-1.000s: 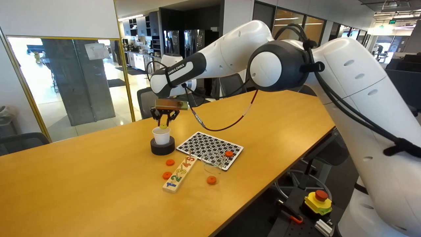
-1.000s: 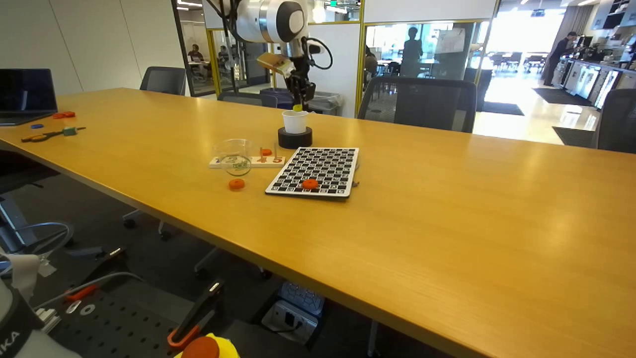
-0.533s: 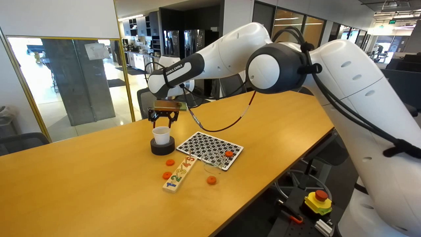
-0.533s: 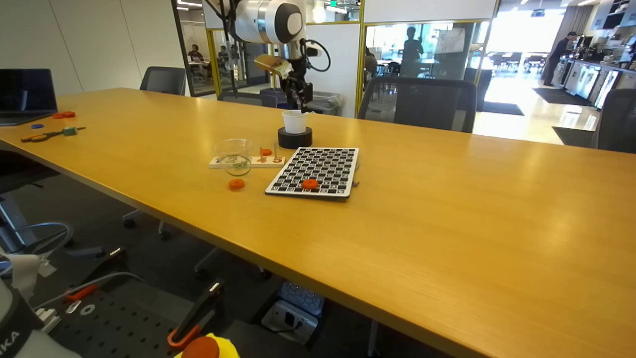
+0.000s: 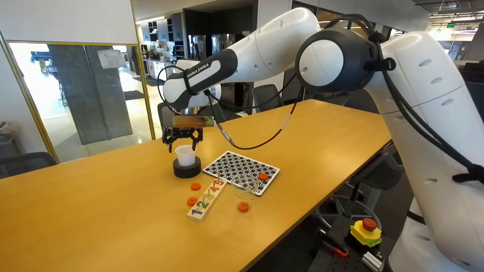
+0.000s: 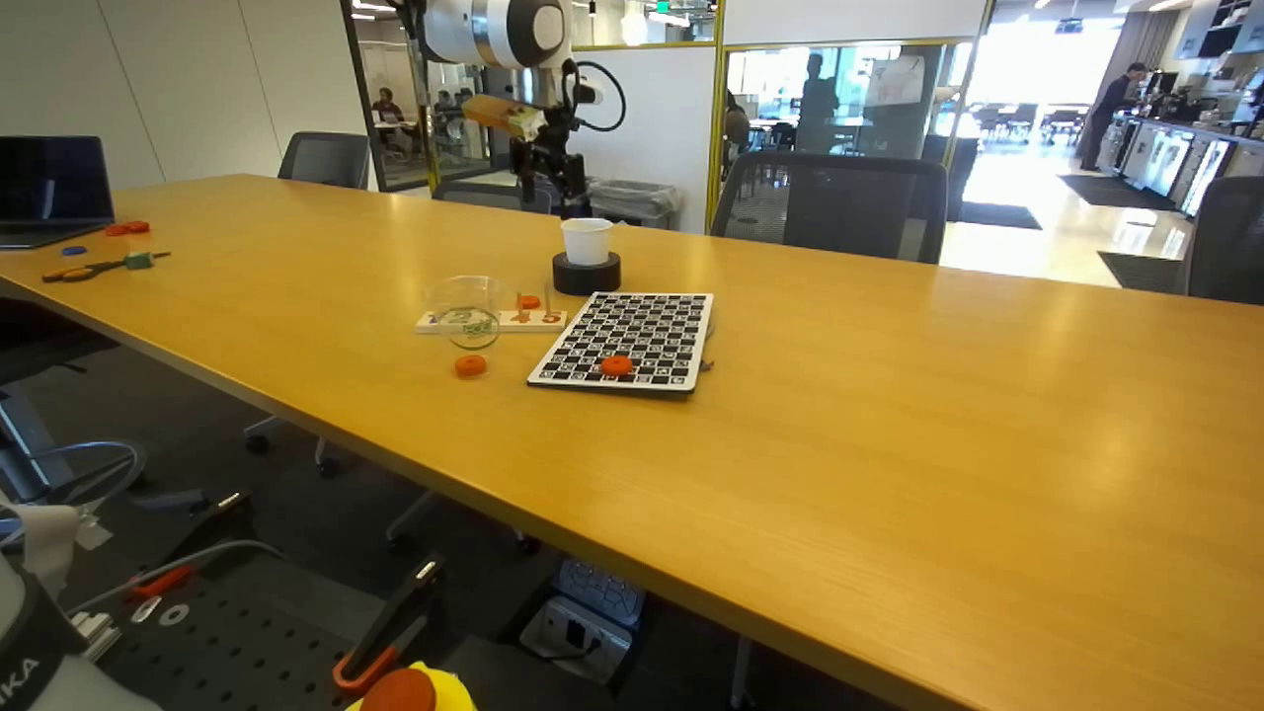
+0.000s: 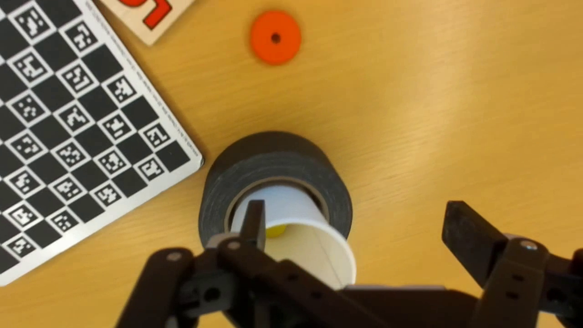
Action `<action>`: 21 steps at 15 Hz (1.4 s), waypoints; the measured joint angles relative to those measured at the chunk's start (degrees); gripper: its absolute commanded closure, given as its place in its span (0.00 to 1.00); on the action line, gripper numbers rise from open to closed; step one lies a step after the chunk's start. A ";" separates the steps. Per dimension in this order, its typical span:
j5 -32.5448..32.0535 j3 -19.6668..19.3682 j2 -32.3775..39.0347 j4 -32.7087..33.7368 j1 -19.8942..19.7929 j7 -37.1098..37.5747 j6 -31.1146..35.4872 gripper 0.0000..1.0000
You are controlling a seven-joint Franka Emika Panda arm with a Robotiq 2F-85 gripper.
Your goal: Pick up all the orange objects from the table and put them in the colorless cup then pick up all the yellow objects from the table and put them in the white cup
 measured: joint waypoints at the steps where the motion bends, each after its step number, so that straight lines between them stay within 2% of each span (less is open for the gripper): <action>1: 0.16 0.52 -0.58 -1.34 0.19 -0.26 -0.64 0.00; 5: 0.18 1.03 -1.01 -6.11 1.62 -0.58 -0.43 0.00; 11: 0.14 0.72 0.28 -12.08 2.54 -0.56 5.55 0.00; 17: -0.95 -1.01 0.40 -15.72 3.13 0.29 10.54 0.00; 21: -2.70 -2.88 0.39 -16.56 4.29 1.97 11.40 0.00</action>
